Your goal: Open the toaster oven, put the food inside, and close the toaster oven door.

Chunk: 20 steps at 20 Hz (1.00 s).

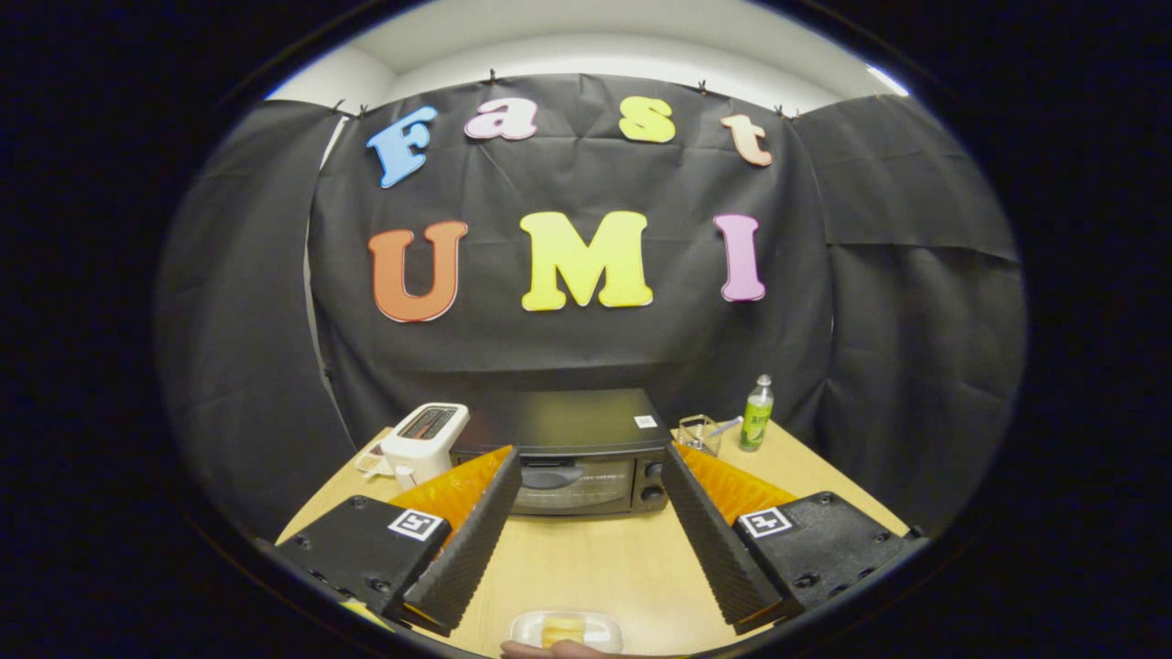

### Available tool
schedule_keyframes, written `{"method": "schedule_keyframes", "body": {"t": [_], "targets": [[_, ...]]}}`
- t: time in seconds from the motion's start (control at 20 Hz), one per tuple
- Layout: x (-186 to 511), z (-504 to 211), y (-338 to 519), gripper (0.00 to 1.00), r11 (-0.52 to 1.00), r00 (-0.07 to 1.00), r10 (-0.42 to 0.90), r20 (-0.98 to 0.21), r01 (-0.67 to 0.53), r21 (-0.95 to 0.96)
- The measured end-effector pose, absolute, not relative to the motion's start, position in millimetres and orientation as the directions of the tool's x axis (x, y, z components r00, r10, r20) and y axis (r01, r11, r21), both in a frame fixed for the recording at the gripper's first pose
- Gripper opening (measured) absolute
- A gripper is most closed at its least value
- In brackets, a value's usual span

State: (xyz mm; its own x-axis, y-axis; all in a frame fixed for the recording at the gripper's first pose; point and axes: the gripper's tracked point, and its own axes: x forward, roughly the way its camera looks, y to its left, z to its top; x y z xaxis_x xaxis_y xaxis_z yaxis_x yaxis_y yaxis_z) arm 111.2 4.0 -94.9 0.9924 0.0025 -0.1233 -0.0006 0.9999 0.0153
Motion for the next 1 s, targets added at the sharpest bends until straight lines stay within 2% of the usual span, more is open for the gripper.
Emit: {"method": "schedule_keyframes", "body": {"t": [0.55, 0.95, 1.0], "targets": [[246.6, -175.7, 41.5, 1.0, 1.0, 0.972, 0.031, -0.232, -0.03, 0.005], [296.4, -217.2, 58.0, 1.0, 0.998, 0.958, 0.064, -0.28, -0.069, -0.008], [300.2, -215.0, 58.3, 1.0, 0.998, 0.965, 0.064, -0.255, -0.068, -0.005]]}}
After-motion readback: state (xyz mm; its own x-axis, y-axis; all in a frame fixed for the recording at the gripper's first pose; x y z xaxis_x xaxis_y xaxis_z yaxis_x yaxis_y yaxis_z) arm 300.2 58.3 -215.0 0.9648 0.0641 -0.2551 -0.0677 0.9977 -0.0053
